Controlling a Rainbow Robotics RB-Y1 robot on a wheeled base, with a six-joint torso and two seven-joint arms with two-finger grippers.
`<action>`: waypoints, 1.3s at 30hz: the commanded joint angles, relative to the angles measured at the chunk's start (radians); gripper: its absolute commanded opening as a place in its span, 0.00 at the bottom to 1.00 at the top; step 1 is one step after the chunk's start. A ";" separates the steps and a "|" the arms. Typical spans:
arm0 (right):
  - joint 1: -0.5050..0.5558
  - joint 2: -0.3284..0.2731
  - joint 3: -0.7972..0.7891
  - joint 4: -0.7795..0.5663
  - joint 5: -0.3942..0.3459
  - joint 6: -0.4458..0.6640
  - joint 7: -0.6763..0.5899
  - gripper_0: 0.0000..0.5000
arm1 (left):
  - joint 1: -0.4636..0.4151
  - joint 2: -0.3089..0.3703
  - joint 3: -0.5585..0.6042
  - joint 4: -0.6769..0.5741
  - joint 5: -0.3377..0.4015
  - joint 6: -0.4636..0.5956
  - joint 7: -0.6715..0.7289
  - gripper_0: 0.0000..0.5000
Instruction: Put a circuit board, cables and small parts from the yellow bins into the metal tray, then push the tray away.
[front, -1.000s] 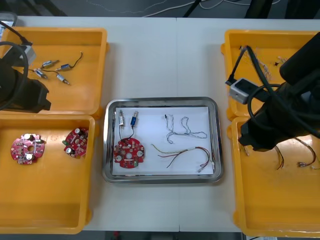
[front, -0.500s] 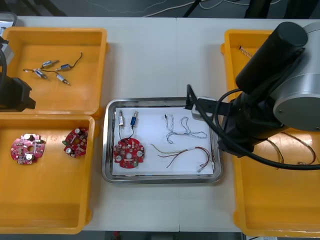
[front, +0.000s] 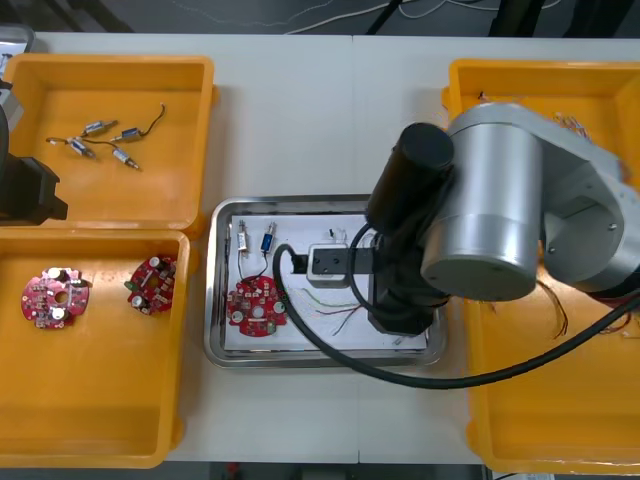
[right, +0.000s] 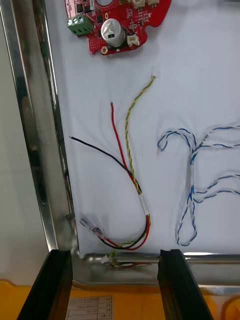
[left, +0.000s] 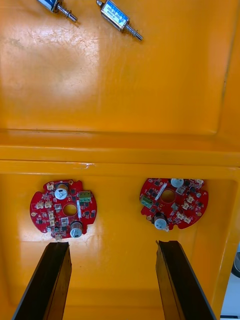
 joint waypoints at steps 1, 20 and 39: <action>-0.087 0.075 0.118 0.051 0.044 -0.010 0.037 1.00 | 0.016 0.041 0.040 -0.033 0.012 0.006 -0.079 1.00; -0.126 0.221 0.314 0.161 0.102 -0.023 0.084 1.00 | 0.018 0.035 0.042 -0.039 0.022 0.006 -0.077 1.00; 0.026 0.276 0.326 0.161 0.236 -0.055 0.037 1.00 | 0.025 0.035 0.040 -0.047 0.002 0.006 -0.085 1.00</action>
